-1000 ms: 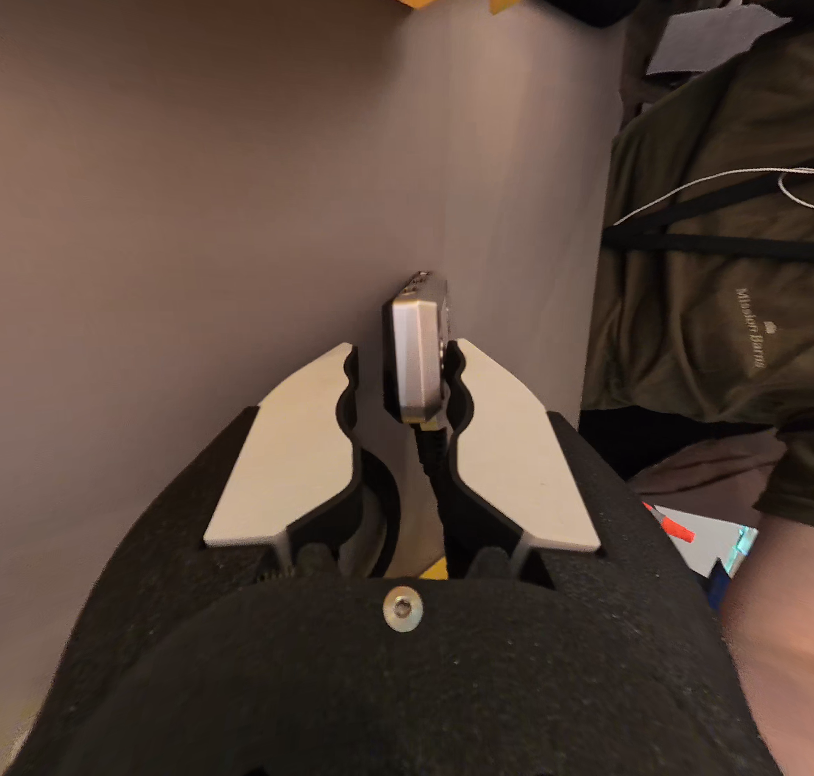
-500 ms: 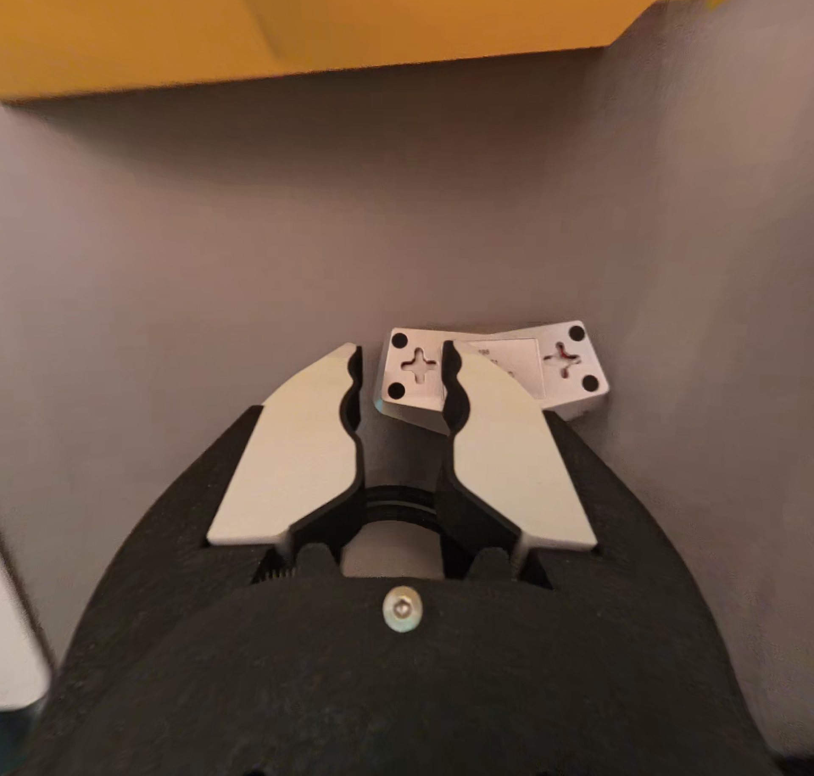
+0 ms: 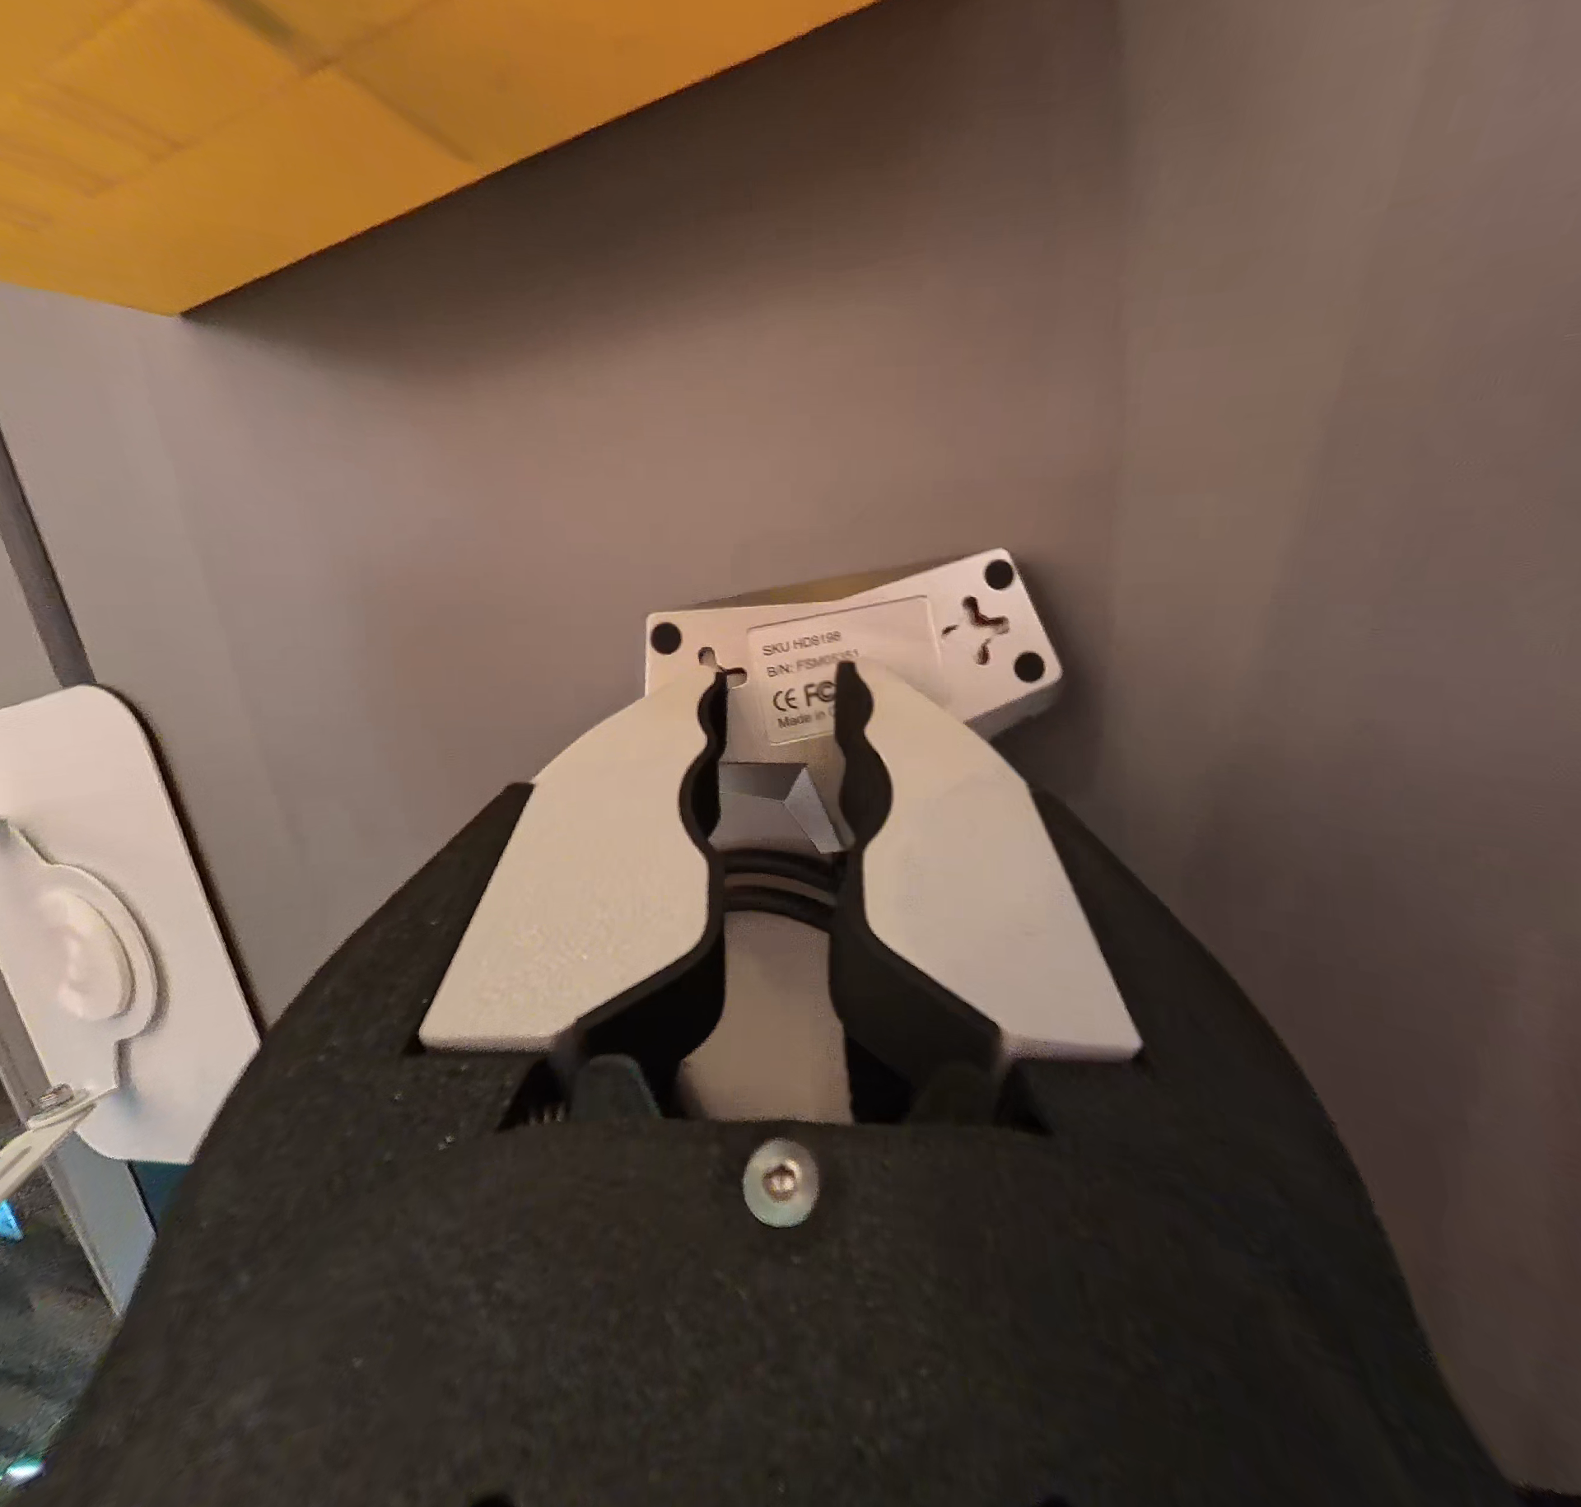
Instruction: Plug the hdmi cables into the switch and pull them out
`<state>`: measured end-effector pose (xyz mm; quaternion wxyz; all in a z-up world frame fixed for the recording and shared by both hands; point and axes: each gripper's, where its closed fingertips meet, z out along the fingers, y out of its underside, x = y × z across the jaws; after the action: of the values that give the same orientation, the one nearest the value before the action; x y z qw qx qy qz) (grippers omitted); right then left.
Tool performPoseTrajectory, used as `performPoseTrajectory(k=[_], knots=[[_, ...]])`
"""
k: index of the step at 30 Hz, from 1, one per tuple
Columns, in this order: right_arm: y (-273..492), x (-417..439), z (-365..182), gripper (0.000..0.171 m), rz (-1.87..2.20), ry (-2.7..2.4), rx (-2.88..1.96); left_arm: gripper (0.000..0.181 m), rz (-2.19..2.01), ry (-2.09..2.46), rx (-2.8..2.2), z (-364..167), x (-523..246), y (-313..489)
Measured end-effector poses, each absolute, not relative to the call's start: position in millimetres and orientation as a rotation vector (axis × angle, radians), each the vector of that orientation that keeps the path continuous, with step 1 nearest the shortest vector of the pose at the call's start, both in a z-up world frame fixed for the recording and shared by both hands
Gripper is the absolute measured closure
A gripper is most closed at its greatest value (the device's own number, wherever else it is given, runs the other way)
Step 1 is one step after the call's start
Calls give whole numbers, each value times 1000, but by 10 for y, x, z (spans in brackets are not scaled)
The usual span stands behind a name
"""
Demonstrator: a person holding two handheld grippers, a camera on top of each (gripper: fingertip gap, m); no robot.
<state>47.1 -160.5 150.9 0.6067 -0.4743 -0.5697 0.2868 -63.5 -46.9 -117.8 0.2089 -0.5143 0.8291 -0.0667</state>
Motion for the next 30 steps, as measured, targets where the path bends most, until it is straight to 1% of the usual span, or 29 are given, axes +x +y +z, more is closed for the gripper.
performPoseTrajectory(k=[5, 7, 11, 12, 16, 24, 28, 30], knots=[[-1599, 447, 1480, 148, 659, -1330, -1103, 137, -137, 2392, -1350, -1201, -751, -553], [-1593, 442, 1470, 149, 659, -1333, -1107, 128, -55, 2436, -1325, -1253, -798, -556], [-1583, 440, 1458, 149, 660, -1334, -1113, 102, 139, 2512, -1282, -1400, -886, -557], [-1585, 441, 1458, 149, 662, -1335, -1111, 100, 191, 2512, -1255, -1422, -888, -539], [-1600, 440, 1460, 148, 663, -1338, -1107, 111, 242, 2450, -1240, -1441, -825, -475], [-1651, 433, 1467, 149, 658, -1352, -1095, 113, 243, 2387, -1221, -1421, -796, -385], [-1648, 424, 1446, 148, 655, -1360, -1103, 119, 244, 2421, -1311, -1445, -855, -369], [-1655, 419, 1442, 149, 655, -1365, -1103, 119, 199, 2416, -1361, -1442, -860, -383]])
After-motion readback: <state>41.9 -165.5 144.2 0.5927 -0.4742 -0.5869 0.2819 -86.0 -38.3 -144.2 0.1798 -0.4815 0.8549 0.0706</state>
